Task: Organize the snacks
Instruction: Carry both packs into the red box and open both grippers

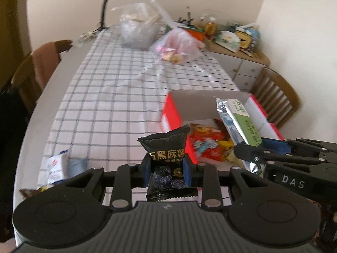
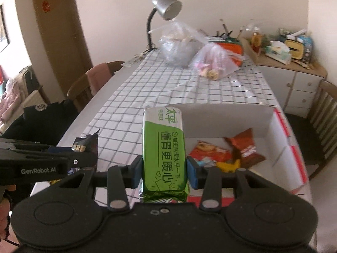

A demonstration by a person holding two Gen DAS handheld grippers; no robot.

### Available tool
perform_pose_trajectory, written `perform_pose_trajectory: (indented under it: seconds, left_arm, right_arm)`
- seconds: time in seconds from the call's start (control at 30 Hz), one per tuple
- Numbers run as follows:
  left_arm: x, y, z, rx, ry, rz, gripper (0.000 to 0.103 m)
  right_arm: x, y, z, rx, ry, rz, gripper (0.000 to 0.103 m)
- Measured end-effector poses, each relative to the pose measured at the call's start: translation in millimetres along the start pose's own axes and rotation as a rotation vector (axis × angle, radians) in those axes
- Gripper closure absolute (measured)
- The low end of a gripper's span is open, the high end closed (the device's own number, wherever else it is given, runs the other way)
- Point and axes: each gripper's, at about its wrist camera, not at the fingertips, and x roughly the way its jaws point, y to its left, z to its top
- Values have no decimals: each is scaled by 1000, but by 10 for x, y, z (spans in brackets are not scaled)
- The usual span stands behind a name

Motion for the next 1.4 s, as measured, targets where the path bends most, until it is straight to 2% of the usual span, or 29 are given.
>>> perform_pose_trajectory:
  seconds: [0.43,0.83,1.13,1.4]
  left_arm:
    - [356,-770,257,83,14,-41,74]
    - [865,-1158,484,78,72,-24,74]
    - [1417,-1222,673,61,158,47,74]
    - [1902,-1199,799,39,259,90,74]
  right_arm:
    - [-44,-785,-16,45,8,-84,62]
    - [210,-1410,-76,58,71,-139,62]
    - [611,-1577,-44,27,146,-124,62]
    - [892,-1446,-15,-59,187,-87,62]
